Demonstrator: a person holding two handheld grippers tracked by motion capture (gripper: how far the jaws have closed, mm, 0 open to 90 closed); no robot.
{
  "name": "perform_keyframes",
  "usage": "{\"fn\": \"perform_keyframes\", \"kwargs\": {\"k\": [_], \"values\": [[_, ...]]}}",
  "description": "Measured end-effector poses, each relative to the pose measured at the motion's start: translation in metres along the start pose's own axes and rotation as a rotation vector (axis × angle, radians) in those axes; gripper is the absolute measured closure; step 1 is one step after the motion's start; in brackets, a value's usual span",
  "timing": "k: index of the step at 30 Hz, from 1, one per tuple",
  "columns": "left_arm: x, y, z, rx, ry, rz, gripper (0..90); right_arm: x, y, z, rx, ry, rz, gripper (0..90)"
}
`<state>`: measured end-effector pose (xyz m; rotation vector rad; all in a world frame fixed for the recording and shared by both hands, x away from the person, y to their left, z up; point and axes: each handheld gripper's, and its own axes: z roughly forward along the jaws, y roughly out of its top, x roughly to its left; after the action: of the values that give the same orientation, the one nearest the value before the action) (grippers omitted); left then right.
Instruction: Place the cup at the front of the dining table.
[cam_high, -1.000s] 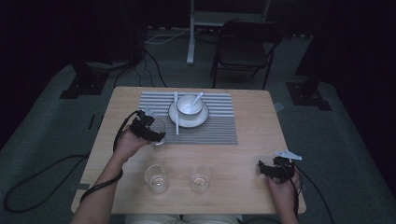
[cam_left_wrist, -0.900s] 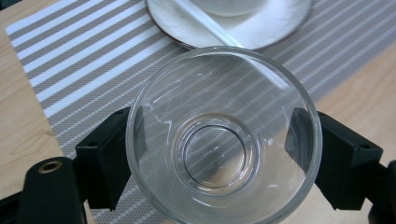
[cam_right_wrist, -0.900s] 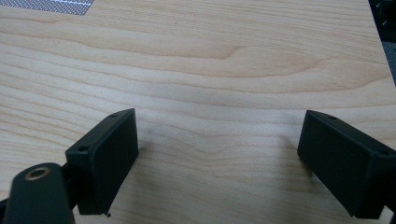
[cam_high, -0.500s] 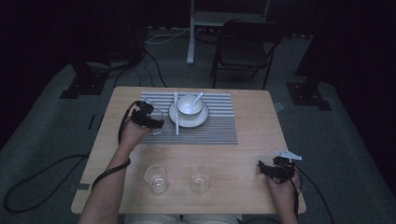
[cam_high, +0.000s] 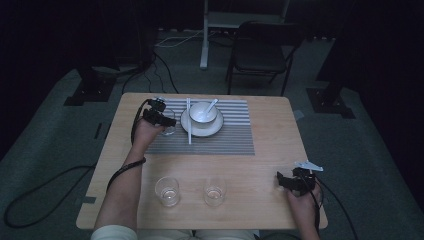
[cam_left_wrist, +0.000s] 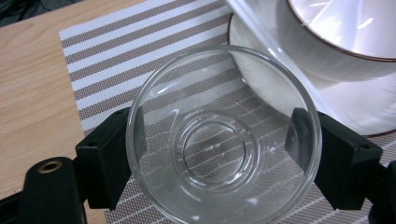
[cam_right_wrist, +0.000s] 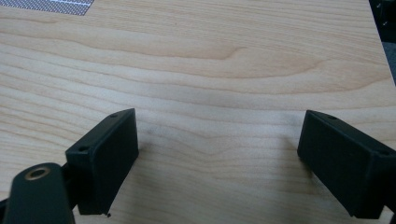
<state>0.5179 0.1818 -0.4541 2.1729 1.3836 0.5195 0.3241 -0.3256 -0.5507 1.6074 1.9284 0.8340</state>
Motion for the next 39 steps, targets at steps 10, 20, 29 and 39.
{"fn": "perform_keyframes", "kwargs": {"k": [10,20,29,39], "values": [[-0.003,0.005,0.019,0.035,0.026,0.02,17.9,0.0,0.0,0.0,0.0,0.001,0.0,11.8],[0.002,-0.002,0.022,0.031,-0.052,-0.007,9.8,0.0,0.0,0.0,0.001,0.001,0.0,11.8],[0.001,-0.021,0.024,-0.001,-0.045,0.014,0.0,0.0,0.0,0.0,0.0,0.001,0.0,11.8],[0.005,-0.044,0.022,0.001,-0.088,-0.004,0.0,0.0,0.0,0.0,0.001,0.001,0.0,11.8]]}}
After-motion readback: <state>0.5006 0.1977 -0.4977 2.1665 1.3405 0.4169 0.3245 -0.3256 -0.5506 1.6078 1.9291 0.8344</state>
